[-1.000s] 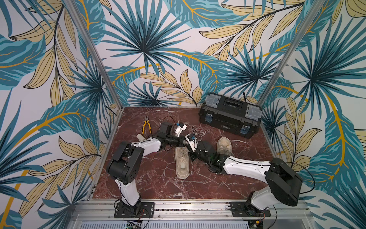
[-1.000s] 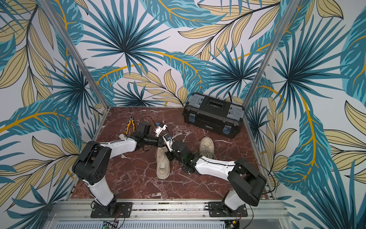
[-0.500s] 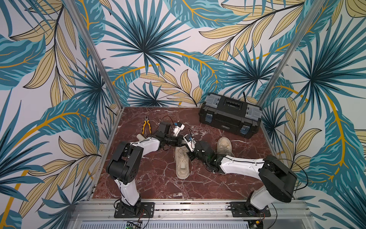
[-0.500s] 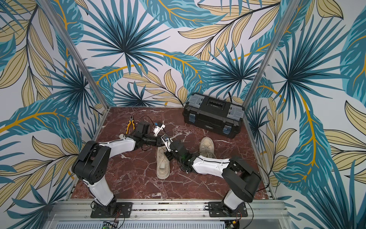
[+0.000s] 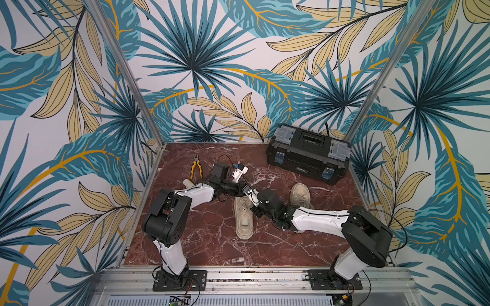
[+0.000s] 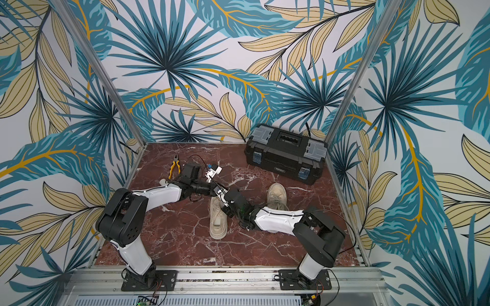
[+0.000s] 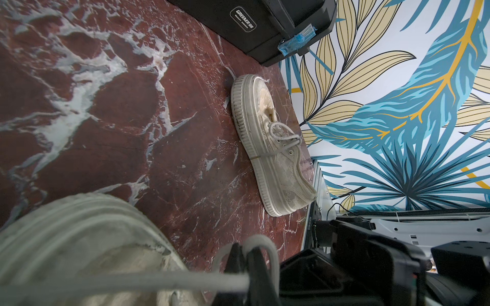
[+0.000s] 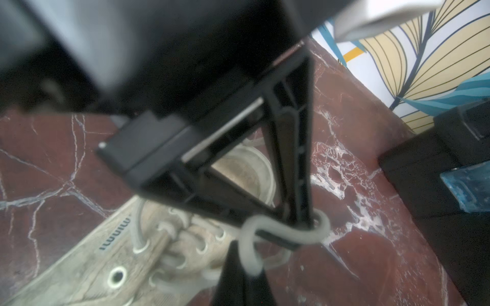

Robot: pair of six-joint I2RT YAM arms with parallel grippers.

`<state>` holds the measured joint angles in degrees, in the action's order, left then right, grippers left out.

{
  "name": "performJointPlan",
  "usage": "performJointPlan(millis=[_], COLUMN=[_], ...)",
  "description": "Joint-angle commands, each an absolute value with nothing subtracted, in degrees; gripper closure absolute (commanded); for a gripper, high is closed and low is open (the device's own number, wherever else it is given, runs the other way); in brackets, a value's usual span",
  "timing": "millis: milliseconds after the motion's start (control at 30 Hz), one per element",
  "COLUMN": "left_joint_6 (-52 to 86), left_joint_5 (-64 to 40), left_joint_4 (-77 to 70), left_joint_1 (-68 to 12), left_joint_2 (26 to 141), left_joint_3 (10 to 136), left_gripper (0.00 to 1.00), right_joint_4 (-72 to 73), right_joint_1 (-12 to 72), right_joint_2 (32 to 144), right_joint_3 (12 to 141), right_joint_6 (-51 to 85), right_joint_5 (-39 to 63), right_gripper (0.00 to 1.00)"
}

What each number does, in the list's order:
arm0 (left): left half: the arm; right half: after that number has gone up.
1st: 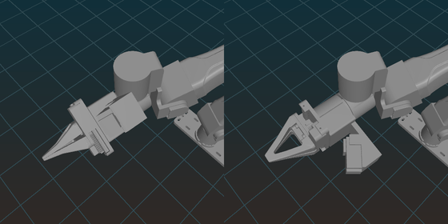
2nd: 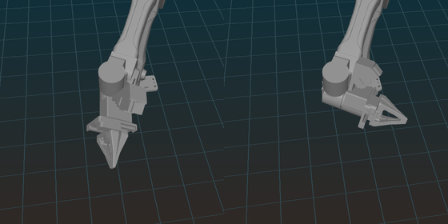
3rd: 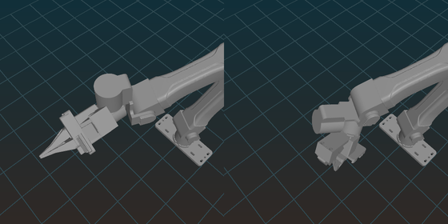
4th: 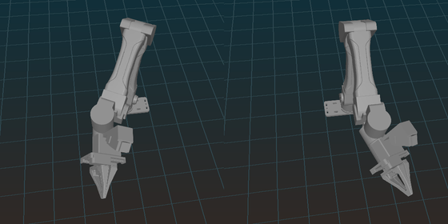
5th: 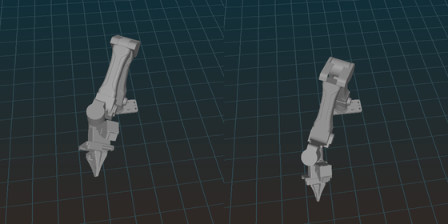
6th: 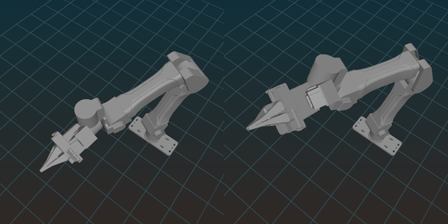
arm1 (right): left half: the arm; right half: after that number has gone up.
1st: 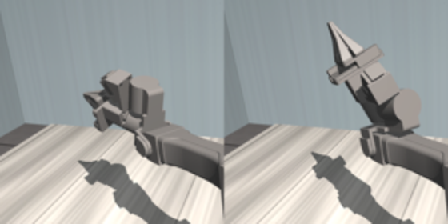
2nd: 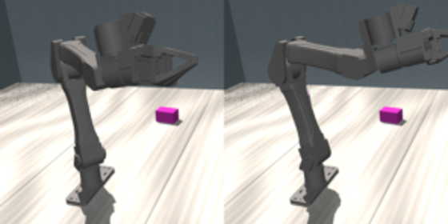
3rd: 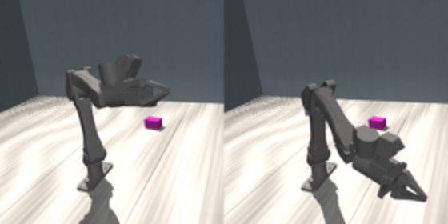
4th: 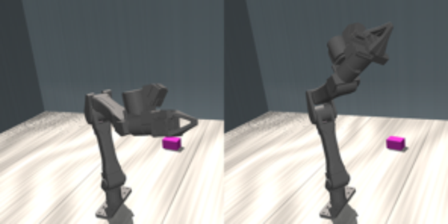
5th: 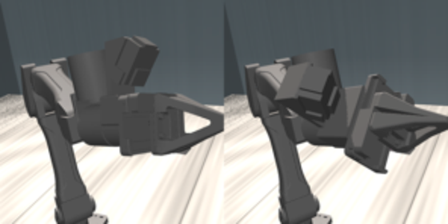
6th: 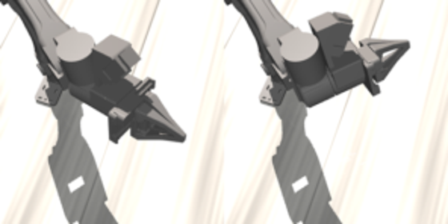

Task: Tie the shoes
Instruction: Cross the shoelace with the shoelace.

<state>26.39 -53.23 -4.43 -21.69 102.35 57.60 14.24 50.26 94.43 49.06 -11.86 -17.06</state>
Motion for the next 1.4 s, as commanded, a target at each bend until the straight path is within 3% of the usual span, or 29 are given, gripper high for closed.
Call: performJointPlan(millis=[0,433,867,1367], left_joint_6=[25.66,24.83,24.53,24.68], left_joint_5=[-54.12,-53.7,-53.12,-52.15], left_joint_4=[-4.06,-3.45,-3.16,-4.02], left_joint_1=[-21.62,-20.22,-20.17,-20.08], left_joint_2=[100.03,97.04,96.86,98.15], left_joint_3=[60.47,57.7,56.51,55.81], left_gripper=[1.0,1.0,0.99,0.98], right_joint_4=[12.54,10.66,4.95,8.22], right_joint_1=[50.72,52.2,52.14,51.37], right_joint_2=[95.77,100.06,100.08,97.38], right_joint_3=[50.92,53.67,52.53,48.43], right_joint_6=[-11.91,-13.18,-18.12,-12.75], right_joint_5=[-15.48,-17.79,-26.35,-19.37], right_gripper=[1.0,1.0,1.0,0.92])
